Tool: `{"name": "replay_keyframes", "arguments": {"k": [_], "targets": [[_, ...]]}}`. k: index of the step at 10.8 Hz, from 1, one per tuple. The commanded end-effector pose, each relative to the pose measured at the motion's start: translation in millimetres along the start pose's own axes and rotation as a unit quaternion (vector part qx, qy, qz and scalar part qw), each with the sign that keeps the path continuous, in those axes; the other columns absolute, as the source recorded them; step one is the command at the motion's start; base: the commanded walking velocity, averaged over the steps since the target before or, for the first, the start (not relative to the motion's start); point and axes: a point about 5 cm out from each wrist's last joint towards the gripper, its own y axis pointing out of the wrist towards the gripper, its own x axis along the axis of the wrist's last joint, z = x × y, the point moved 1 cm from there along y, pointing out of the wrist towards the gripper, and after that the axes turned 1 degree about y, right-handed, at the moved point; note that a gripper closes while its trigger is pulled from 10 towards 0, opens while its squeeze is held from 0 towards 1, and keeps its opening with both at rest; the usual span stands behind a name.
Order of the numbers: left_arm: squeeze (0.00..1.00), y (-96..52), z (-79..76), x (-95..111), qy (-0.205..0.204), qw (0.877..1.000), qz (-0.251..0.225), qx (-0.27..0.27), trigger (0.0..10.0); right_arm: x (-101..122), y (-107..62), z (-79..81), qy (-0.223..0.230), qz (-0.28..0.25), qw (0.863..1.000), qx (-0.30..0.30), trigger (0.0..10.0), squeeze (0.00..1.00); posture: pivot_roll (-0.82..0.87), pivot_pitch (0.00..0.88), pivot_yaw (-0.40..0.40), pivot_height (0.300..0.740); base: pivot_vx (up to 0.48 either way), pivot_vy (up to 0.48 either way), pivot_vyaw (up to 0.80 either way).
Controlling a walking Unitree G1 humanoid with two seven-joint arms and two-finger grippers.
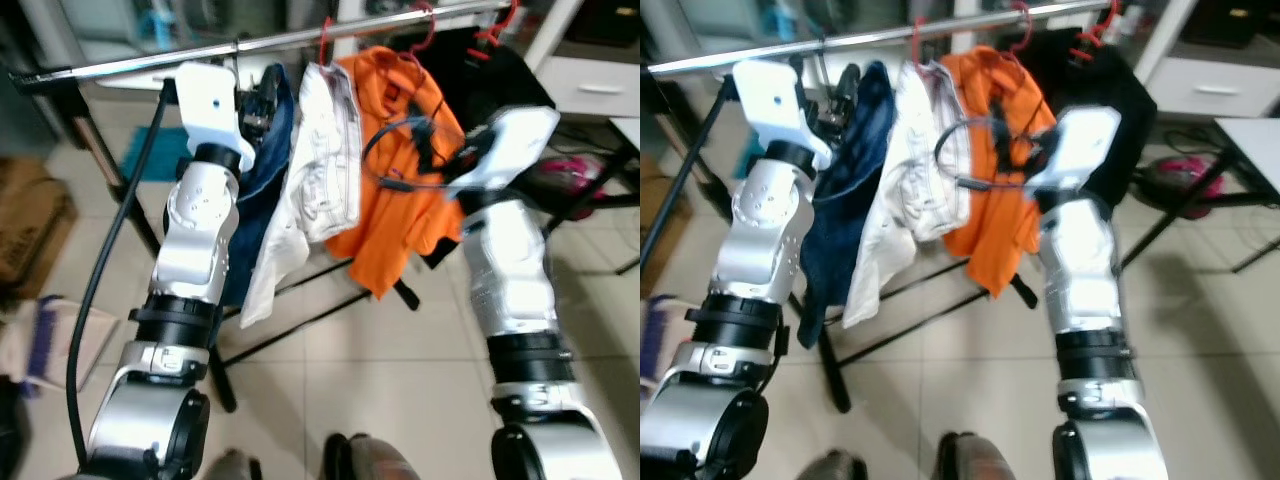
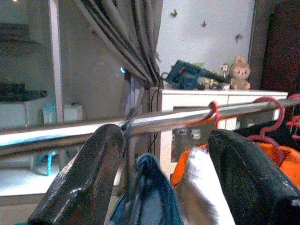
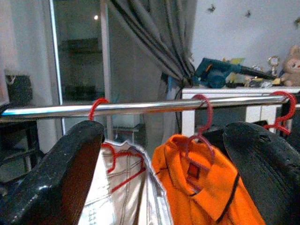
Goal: Hang hanger
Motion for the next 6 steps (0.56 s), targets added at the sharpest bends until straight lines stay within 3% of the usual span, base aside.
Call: {"name": "replay_keyframes", "arguments": {"k": [1, 4, 5, 6], "targets": [[0.00, -1.0, 4.0, -1.6, -0.002, 1.000, 0.009, 0.003, 10.0, -9.3, -4.8, -3.9, 0.008, 0.024, 1.000, -0.004, 10.0, 0.00, -0.07, 0.131, -0.059, 0.740, 0.000, 0.000, 0.00], [0.00, 5.1, 19.4, -29.7, -0.009, 0.996, 0.091, 0.021, 10.0, -18.5, -11.1, -4.6, 0.000, 0.059, 0.998, -0.014, 10.0, 0.00, -0.08, 0.106, -0.060, 0.740, 0.000, 0.000, 0.00], [1.00, 11.3, 23.4, -33.3, -0.002, 0.995, 0.101, 0.020, 10.0, -26.2, -14.4, -5.5, -0.003, 0.075, 0.997, -0.024, 10.0, 0.00, -0.09, 0.103, -0.060, 0.740, 0.000, 0.000, 0.00], [1.00, 23.6, 24.2, -28.8, 0.006, 0.994, 0.105, 0.012, 10.0, -34.4, -17.6, -3.8, -0.010, 0.090, 0.995, -0.028, 10.0, 0.00, -0.10, 0.106, -0.056, 0.740, 0.000, 0.000, 0.00]]}}
